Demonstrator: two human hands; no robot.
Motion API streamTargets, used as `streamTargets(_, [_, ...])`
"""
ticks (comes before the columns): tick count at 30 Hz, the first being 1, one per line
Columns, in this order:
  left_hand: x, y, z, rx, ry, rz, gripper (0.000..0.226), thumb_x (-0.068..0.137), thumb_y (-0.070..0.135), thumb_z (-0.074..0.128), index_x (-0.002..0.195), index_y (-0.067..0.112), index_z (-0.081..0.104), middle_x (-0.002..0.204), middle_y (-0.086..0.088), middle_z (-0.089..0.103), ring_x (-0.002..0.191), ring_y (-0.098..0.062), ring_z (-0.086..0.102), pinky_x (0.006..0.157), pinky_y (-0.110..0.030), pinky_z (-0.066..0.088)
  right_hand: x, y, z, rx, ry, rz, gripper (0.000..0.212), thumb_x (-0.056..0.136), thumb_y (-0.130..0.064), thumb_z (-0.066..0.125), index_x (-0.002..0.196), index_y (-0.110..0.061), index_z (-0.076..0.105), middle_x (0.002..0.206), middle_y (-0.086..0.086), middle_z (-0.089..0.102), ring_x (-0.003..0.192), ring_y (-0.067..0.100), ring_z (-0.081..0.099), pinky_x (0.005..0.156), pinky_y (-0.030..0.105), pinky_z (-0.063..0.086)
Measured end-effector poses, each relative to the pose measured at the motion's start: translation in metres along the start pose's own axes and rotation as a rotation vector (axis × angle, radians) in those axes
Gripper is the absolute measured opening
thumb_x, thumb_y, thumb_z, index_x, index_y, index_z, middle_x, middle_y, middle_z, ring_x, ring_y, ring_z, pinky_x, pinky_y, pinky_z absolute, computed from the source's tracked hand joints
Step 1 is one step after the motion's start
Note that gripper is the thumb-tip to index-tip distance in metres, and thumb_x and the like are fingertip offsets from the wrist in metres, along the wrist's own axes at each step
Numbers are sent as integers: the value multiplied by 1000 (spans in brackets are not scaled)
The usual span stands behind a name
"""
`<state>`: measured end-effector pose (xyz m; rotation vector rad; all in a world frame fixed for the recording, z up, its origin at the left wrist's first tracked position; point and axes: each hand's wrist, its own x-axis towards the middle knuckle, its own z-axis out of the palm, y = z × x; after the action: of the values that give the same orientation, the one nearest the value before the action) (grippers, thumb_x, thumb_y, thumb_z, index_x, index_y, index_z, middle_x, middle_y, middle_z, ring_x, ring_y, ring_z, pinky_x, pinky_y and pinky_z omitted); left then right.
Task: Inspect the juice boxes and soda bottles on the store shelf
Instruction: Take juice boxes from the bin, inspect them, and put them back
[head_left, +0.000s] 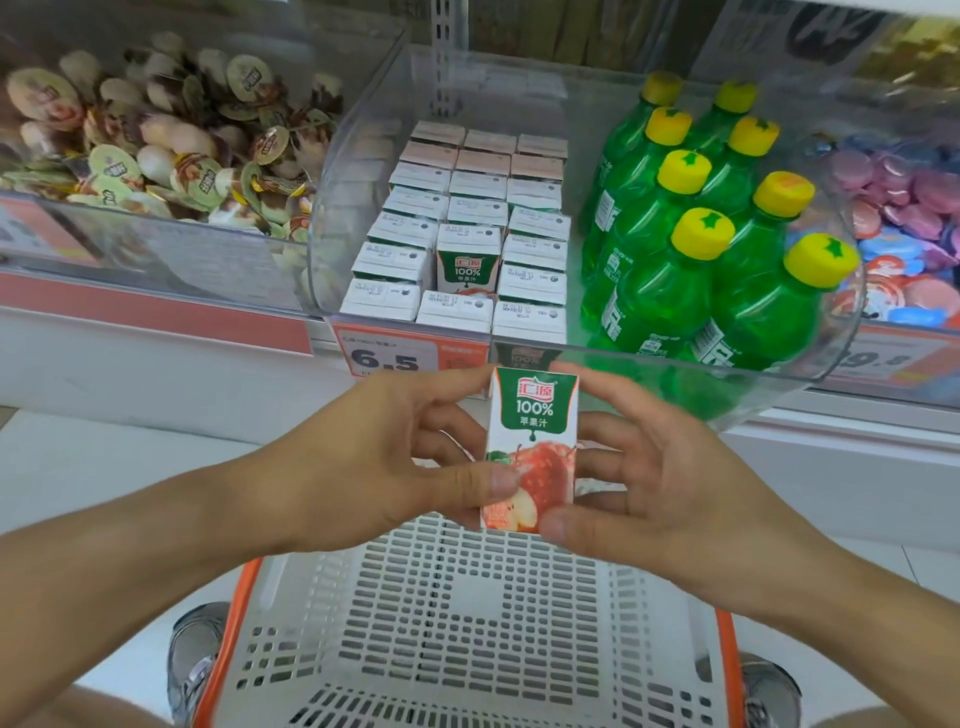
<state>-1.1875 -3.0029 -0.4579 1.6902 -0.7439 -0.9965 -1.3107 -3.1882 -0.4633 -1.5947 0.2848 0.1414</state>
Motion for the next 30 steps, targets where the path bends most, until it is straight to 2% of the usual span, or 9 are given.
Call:
streamTargets(4, [0, -2, 1, 4, 17, -6, 51, 79, 21, 76, 127, 31, 61, 96, -12, 73, 79, -25, 71, 70, -29, 59, 1, 4, -2, 9, -24, 12, 99, 64, 5, 83, 145, -35, 43, 123, 3, 69, 106, 27, 71, 83, 42, 61])
streamTargets(10, [-1, -3, 1, -33, 13, -24, 51, 80, 22, 75, 128, 33, 61, 96, -13, 73, 86, -32, 72, 75, -38, 62, 4, -3, -10, -25, -149, 11, 89, 77, 16, 73, 142, -39, 49, 126, 5, 68, 111, 33, 67, 81, 36, 59])
streamTargets(15, [-3, -2, 8, -126, -14, -19, 53, 78, 20, 72, 128, 31, 60, 86, -13, 72, 82, -31, 73, 75, -44, 62, 3, -4, -10, -2, -191, 93, 70, 75, -4, 75, 133, -38, 57, 114, 9, 73, 92, 25, 67, 80, 34, 57])
streamTargets(18, [-2, -1, 12, -149, 67, -13, 44, 77, 16, 71, 120, 16, 59, 79, -18, 72, 74, -33, 74, 69, -44, 63, 3, -5, -3, 75, -136, 142, 51, 79, -23, 82, 125, -32, 63, 90, 15, 71, 68, 25, 59, 63, 31, 54])
streamTargets(20, [0, -2, 14, -145, 113, -18, 33, 80, 17, 69, 110, 8, 60, 75, -21, 71, 68, -35, 73, 64, -44, 63, 5, -3, 3, 52, -98, 181, 46, 82, -32, 80, 124, -30, 62, 80, 11, 69, 63, 34, 59, 59, 35, 51])
streamTargets(23, [4, -3, 12, -105, 139, -14, 31, 81, 21, 68, 111, 12, 66, 79, -20, 70, 65, -37, 71, 57, -42, 61, 7, 3, 6, 72, -80, 219, 56, 73, -37, 79, 125, -39, 60, 104, 28, 67, 83, 55, 59, 69, 46, 48])
streamTargets(26, [7, -2, 12, -76, 99, 12, 31, 84, 22, 65, 114, 17, 73, 87, -21, 70, 68, -38, 70, 57, -39, 61, 8, 6, 2, 71, -142, 185, 66, 72, -22, 78, 131, -42, 54, 109, 23, 70, 93, 43, 63, 74, 46, 49])
streamTargets(28, [8, -3, 11, -64, 113, 15, 30, 84, 24, 64, 110, 14, 75, 82, -19, 72, 68, -35, 71, 61, -41, 63, 7, 6, 0, 71, -216, 154, 76, 74, -5, 76, 135, -41, 50, 115, 17, 70, 105, 34, 68, 91, 54, 54])
streamTargets(30, [9, -5, 10, -41, 135, 16, 31, 83, 27, 63, 107, 13, 77, 79, -16, 74, 69, -31, 72, 65, -42, 63, 7, 5, 0, 67, -283, 143, 88, 75, 3, 74, 143, -43, 41, 126, 17, 64, 114, 35, 66, 102, 60, 48])
